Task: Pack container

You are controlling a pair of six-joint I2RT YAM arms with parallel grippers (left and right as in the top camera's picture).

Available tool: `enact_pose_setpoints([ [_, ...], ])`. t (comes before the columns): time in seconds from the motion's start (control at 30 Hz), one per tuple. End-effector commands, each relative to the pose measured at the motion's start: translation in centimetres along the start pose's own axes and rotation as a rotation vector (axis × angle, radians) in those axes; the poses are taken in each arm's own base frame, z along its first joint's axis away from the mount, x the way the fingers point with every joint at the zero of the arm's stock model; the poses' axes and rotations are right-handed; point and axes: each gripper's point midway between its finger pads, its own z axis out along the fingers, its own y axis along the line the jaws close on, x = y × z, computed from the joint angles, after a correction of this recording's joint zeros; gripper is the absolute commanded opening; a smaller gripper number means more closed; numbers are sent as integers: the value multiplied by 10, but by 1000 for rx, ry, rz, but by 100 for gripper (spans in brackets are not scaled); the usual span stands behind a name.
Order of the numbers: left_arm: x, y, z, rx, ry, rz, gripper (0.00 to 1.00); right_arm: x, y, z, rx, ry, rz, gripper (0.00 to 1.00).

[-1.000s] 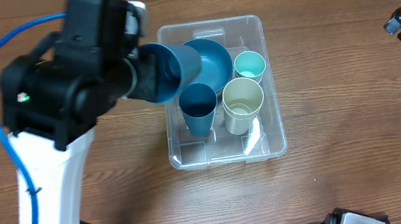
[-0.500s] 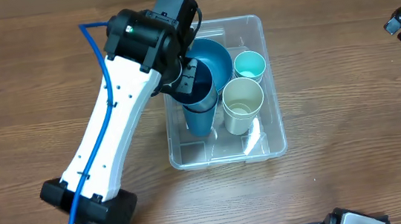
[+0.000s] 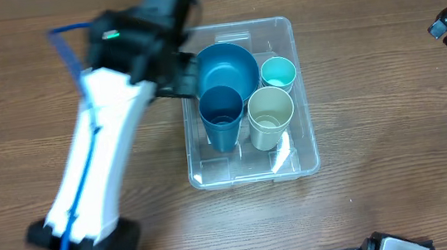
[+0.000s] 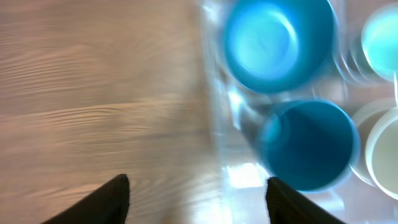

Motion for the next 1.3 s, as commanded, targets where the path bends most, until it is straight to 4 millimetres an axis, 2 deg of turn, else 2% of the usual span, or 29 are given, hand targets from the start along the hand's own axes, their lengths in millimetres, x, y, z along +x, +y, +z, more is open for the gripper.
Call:
enact_pose_setpoints([
  [0.0,3,89,-94,-108,-288,-266,78,-2,1,0,-6,-6,4,100],
  [0.07,12,110,-116,-134,-345,-321,95,-2,1,0,-6,-6,4,100],
  [0.1,17,118,-126,-147,-372,-340,100,-2,1,0,-6,-6,4,100],
  [0.17,27,123,-143,-146,-419,-356,100,-2,1,0,-6,-6,4,100],
  [0.27,35,124,-157,-136,-457,-361,100,-2,1,0,-6,-6,4,100],
  [0.5,35,123,-157,-133,-457,-361,100,-1,4,-2,-15,-6,-4,100],
  [0.57,35,123,-157,-133,-457,-361,100,3,16,-14,-51,-20,-28,100],
  [0.63,35,123,-157,-133,-457,-361,100,13,35,-32,-115,-31,-72,100],
  [0.7,35,123,-157,-133,-457,-361,100,29,60,-54,-203,-34,-134,100],
  [0.77,35,123,-157,-133,-457,-361,100,44,77,-76,-281,-36,-183,100],
  [0.83,35,123,-157,-133,-457,-361,100,61,86,-102,-361,-46,-226,100],
  [0.9,35,123,-157,-133,-457,-361,100,76,80,-123,-408,-57,-247,100],
  [1.03,35,123,-157,-133,-457,-361,100,94,36,-143,-379,-152,-250,100],
  [1.13,35,123,-157,-133,-457,-361,100,117,20,-142,-416,-221,-382,100],
  [1.27,35,123,-157,-133,-457,-361,100,155,4,-119,-473,-255,-484,100],
])
